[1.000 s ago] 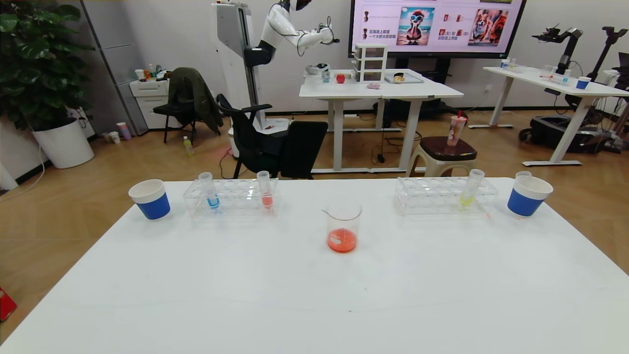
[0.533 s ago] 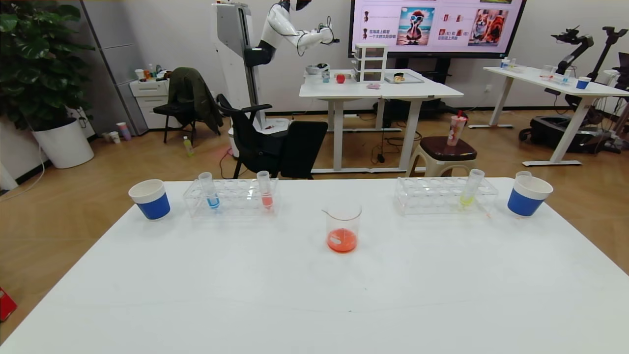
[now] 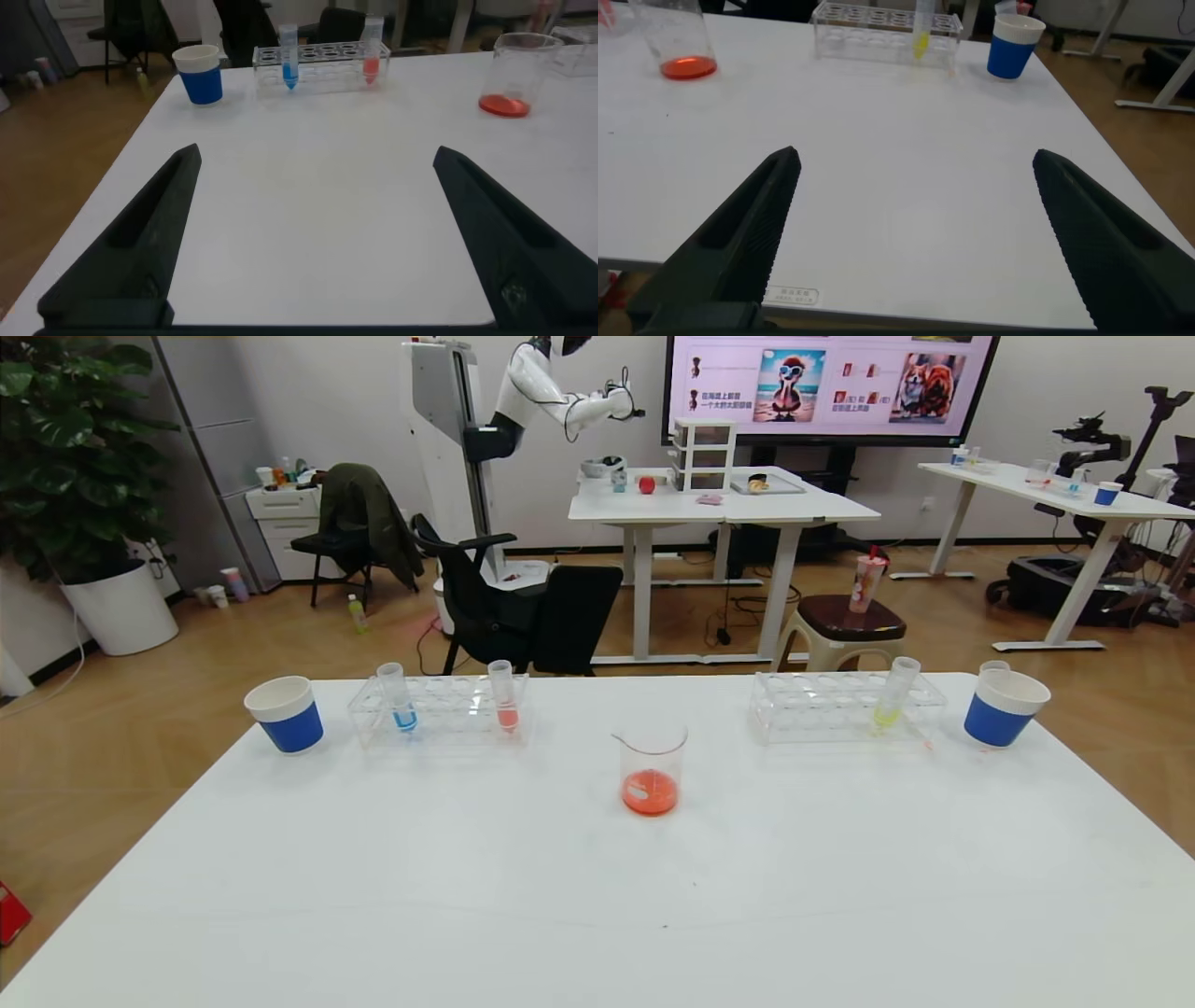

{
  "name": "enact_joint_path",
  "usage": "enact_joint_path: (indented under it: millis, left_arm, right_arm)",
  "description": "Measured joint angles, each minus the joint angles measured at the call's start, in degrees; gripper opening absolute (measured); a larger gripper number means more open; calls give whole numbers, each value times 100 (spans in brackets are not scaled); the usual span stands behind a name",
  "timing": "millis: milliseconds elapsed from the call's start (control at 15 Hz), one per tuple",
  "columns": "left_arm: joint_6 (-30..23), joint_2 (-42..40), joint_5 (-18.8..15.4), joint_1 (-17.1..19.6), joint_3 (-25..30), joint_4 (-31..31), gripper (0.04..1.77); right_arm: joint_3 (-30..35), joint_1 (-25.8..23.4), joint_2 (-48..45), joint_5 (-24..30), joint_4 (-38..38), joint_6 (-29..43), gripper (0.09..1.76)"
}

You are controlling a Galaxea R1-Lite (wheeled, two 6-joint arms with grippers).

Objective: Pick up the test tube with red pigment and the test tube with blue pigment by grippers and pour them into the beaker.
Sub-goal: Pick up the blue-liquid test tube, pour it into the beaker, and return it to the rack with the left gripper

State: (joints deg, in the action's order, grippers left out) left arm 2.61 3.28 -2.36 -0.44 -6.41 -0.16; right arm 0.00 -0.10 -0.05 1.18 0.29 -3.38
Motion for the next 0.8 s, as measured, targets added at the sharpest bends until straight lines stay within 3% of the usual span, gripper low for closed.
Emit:
enact_joint_path:
  millis: [267, 533, 800]
  left_arm:
    - [-63, 1698, -33, -63, -1031, -827, 173]
    - [-82, 4107, -39, -46, -1632, -2701, 173]
    - [-135, 6439, -33, -20, -1864, -4651, 173]
  right_arm:
    - [0, 0, 0, 0, -2, -1, 174]
    - [0, 0, 0, 2, -2, -1, 174]
    - [0, 0, 0, 0, -2, -1, 174]
